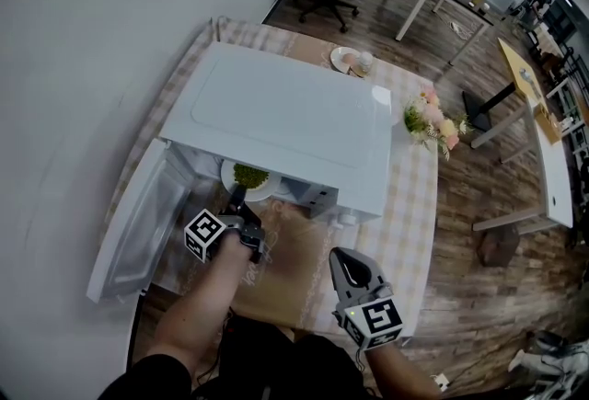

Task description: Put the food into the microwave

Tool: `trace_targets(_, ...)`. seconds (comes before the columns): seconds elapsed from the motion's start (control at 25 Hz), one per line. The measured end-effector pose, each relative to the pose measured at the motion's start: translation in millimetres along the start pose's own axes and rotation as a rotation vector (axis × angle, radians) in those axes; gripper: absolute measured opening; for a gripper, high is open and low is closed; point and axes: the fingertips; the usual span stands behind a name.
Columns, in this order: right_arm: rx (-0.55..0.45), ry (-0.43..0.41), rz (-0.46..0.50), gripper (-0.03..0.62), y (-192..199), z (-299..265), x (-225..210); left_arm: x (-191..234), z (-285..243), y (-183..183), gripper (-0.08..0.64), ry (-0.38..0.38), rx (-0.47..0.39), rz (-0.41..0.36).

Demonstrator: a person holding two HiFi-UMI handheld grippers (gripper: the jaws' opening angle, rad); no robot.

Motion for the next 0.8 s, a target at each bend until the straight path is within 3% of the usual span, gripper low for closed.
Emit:
trace_targets(0.08, -0.004, 0.005, 0.002, 0.009, -2, 1, -1, -3, 0, 0, 0.043, 0.021, -0.003, -0.005)
trace_targets(0.16, -0.007, 0.008, 0.002, 0.009, -2, 2, -1, -4, 1, -2, 0.146, 0.036, -0.012, -0.017)
trace_targets(0.4, -0.002, -0.002, 0.003, 0.009, 0, -1, 3, 2, 14, 2, 0.147, 0.000, -0.003, -0.028)
trace_targets(0.52, -0.001, -0.011, 0.004, 0.009, -1, -2, 5, 3, 23, 1, 0.130, -0.028, -0.028, -0.053)
trace_targets(0.64, -0.004, -0.011, -0.001, 0.009, 1, -1, 6, 2, 29, 1, 0.043, -0.026, -0.041, -0.071)
trace_targets(0.8, -0.001, -0.013, 0.007, 0.009, 0, 0, 7, -1, 25, 2, 0.026, -0.032, -0.046, -0.084)
Point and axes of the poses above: the fingertips, and each gripper's own axes: z backward along the fingers, x to its left, y out of its underside, and after that the axes turned 7 degrees about -y, right-handed
